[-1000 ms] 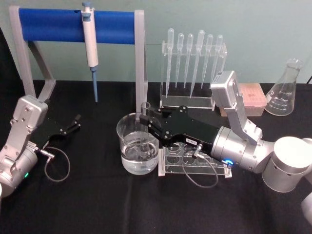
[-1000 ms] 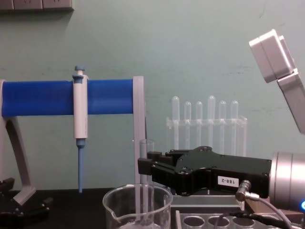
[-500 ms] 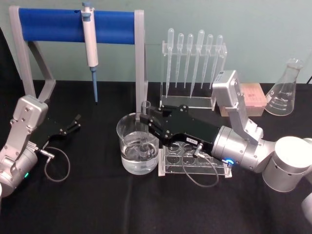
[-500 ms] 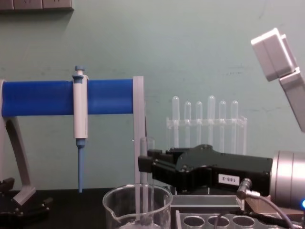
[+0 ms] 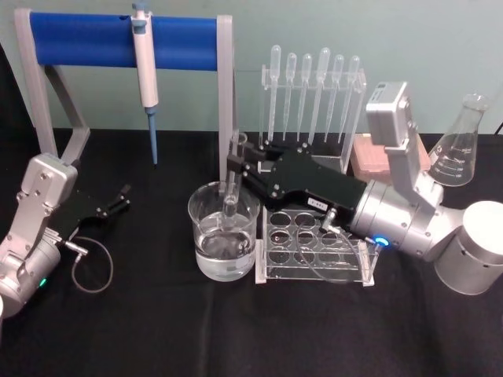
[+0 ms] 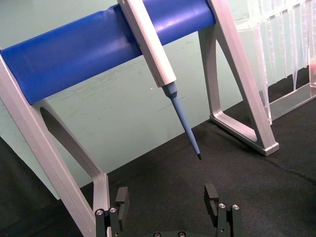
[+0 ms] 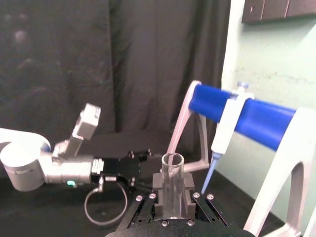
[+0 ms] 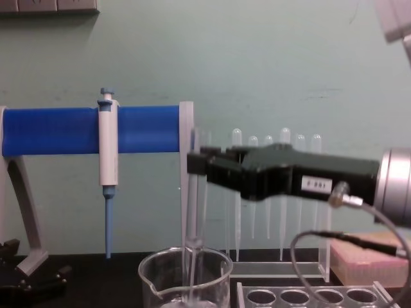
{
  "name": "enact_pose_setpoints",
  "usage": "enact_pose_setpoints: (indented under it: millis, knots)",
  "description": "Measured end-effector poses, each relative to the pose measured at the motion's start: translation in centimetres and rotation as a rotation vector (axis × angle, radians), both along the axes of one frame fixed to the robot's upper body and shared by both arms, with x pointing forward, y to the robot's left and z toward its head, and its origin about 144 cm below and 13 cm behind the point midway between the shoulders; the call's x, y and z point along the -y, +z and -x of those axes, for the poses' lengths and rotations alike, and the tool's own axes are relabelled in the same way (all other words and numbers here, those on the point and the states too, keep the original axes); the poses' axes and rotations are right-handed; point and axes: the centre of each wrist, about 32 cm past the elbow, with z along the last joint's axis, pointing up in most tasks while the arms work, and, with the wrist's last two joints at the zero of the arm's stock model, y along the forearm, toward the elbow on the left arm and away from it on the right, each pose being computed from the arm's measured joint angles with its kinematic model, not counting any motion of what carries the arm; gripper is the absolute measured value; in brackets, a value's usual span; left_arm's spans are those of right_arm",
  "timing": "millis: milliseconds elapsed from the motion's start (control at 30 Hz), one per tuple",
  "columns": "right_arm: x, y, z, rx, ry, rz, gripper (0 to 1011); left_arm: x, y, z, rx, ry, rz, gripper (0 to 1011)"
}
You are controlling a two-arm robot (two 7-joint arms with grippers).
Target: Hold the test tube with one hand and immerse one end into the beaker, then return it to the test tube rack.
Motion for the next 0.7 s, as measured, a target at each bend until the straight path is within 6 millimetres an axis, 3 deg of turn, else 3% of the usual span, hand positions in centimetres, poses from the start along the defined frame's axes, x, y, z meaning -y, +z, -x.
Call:
enact_pose_setpoints:
  millis: [700]
  knots:
    - [2.3, 5.0, 1.7, 0.075, 0.005, -0.093, 244, 0.0, 0.0, 0.0, 0.0, 0.0, 0.0, 1000]
